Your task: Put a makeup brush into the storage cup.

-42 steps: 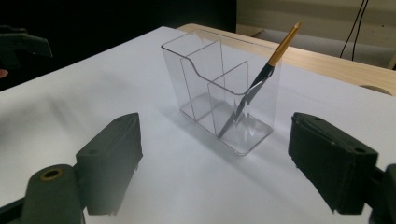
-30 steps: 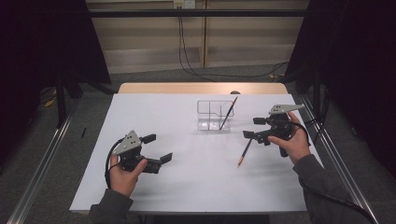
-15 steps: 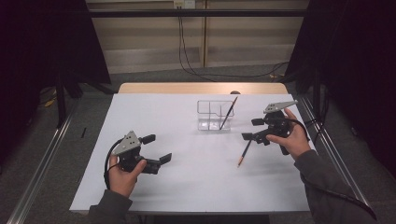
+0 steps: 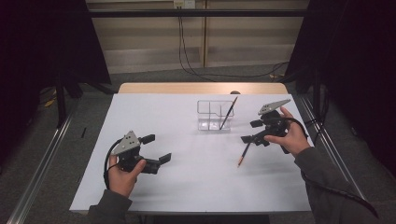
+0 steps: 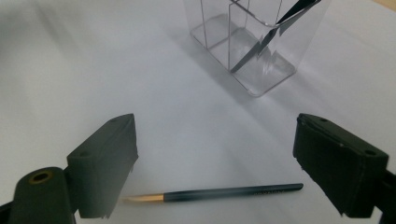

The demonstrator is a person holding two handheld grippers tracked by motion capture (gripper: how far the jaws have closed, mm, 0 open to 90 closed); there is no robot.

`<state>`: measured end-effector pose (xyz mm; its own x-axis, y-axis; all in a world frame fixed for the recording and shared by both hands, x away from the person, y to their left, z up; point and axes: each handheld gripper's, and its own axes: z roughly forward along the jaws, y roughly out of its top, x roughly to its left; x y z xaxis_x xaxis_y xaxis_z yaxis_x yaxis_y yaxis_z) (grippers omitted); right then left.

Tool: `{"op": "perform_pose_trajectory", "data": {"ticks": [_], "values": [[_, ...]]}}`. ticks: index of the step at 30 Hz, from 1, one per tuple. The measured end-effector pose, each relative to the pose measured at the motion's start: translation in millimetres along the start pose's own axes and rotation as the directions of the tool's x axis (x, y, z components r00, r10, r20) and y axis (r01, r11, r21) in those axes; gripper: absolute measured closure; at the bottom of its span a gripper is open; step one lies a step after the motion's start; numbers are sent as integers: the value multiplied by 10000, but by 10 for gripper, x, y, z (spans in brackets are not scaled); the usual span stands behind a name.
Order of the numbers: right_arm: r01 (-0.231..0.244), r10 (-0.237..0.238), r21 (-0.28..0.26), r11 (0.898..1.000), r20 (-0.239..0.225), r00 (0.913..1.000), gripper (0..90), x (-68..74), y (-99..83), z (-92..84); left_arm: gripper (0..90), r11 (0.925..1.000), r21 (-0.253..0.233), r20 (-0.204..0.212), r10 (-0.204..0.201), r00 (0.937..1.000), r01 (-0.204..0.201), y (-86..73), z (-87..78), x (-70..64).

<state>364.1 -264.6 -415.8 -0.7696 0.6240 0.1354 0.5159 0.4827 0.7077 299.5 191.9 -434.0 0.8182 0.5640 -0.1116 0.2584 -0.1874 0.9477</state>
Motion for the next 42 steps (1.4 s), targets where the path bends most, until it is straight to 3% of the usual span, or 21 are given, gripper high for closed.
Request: {"op": "perform_pose_trajectory", "data": {"ticks": [17,19,22,24,25,42], "values": [[615,-632,1361,9888,79,9980,128,38,29,79,34,10000,-32,33,-83,10000,83,-7,5,1],[624,-621,1369,9886,-58,9981,128,41,31,91,34,10000,-37,288,-72,9996,73,-9,7,13],[672,-667,1521,9861,-83,9977,128,43,38,101,34,10000,29,29,-19,10000,19,-11,7,5],[722,-733,1665,9834,3,9973,127,51,42,108,34,10000,-4,269,-32,9996,32,-14,10,18],[788,-787,1715,9820,-75,9969,126,48,46,109,34,10000,31,9,-41,10000,41,-13,9,7],[1202,-1219,2366,9641,-78,9925,122,70,39,157,34,10000,73,15,-26,10000,26,-17,7,14]]}}
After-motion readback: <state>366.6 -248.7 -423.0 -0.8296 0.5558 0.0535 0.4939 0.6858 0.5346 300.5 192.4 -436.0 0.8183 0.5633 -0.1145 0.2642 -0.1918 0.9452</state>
